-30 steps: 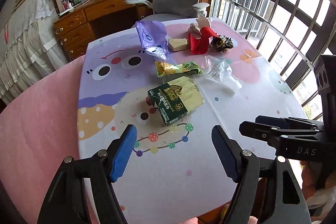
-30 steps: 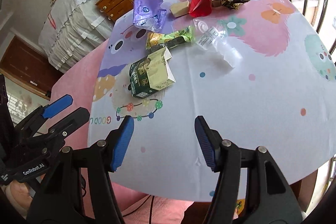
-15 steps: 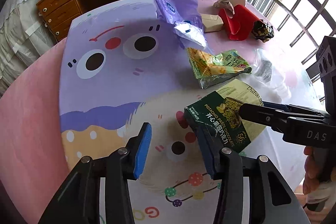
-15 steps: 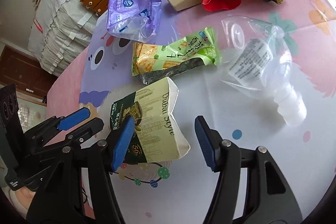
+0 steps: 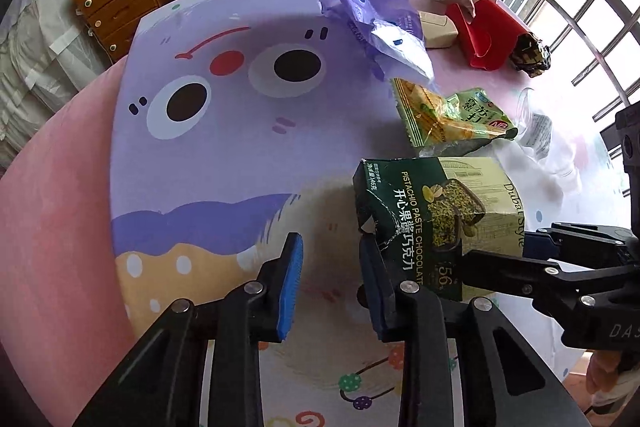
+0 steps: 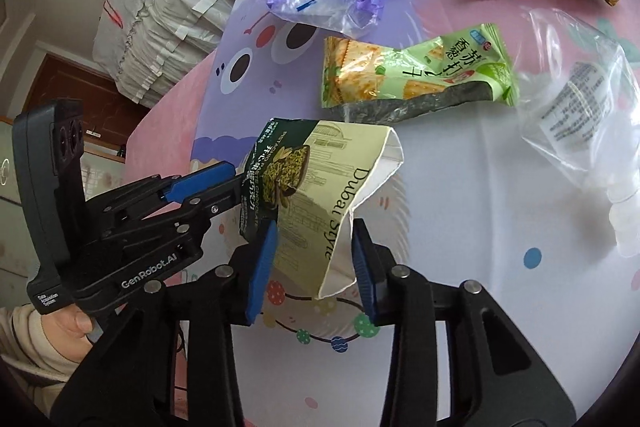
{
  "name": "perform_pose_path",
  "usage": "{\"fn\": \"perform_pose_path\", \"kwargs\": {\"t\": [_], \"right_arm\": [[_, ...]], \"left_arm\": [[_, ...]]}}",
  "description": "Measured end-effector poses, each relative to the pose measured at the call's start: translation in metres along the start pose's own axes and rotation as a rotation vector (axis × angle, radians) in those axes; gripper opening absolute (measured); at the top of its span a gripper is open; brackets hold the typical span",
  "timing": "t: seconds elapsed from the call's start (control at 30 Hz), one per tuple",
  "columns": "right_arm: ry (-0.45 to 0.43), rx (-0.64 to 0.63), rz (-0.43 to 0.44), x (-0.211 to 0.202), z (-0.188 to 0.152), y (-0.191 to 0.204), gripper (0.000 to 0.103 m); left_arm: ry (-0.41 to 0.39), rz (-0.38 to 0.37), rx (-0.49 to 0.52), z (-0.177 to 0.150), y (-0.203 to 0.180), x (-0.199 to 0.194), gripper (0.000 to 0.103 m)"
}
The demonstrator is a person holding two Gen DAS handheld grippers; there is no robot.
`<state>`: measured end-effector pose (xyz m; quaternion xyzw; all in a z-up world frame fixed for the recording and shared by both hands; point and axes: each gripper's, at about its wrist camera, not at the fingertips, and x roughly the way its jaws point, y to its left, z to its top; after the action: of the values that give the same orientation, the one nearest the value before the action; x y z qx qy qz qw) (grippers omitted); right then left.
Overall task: Collect trash
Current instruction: 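Grasp the green Dubai Style chocolate box with the right gripper, then grasp the green cracker packet with the left gripper while the right gripper holds the box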
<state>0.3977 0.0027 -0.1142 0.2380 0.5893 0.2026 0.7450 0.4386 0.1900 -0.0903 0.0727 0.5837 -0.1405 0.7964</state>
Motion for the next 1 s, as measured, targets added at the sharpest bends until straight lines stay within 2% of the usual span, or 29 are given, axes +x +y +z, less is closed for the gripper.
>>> {"fn": "perform_pose_path", "kwargs": {"t": [0.23,0.4,0.57,0.67,0.8,1.0], "right_arm": [[-0.098,0.013,0.025,-0.034,-0.019,0.021,0.013],[-0.160,0.029,-0.020,-0.072,-0.037,0.027,0.012],[-0.216,0.096,-0.117,-0.112,-0.058,0.004,0.012],[-0.249,0.150,-0.191,-0.129,-0.068,-0.016,0.012],[-0.285,0.222,-0.237,-0.140,-0.078,-0.034,0.012],[-0.319,0.287,-0.249,-0.143,-0.084,-0.042,0.012]], "left_arm": [[0.010,-0.054,0.012,-0.001,-0.002,-0.008,0.028],[0.005,-0.080,0.078,0.005,-0.019,-0.018,0.032],[-0.021,-0.110,0.179,0.025,-0.034,-0.027,0.037],[-0.041,-0.119,0.259,0.039,-0.045,-0.032,0.052],[-0.042,-0.161,0.396,0.059,-0.066,-0.032,0.073],[0.014,-0.153,0.607,0.076,-0.103,-0.004,0.075]]}}
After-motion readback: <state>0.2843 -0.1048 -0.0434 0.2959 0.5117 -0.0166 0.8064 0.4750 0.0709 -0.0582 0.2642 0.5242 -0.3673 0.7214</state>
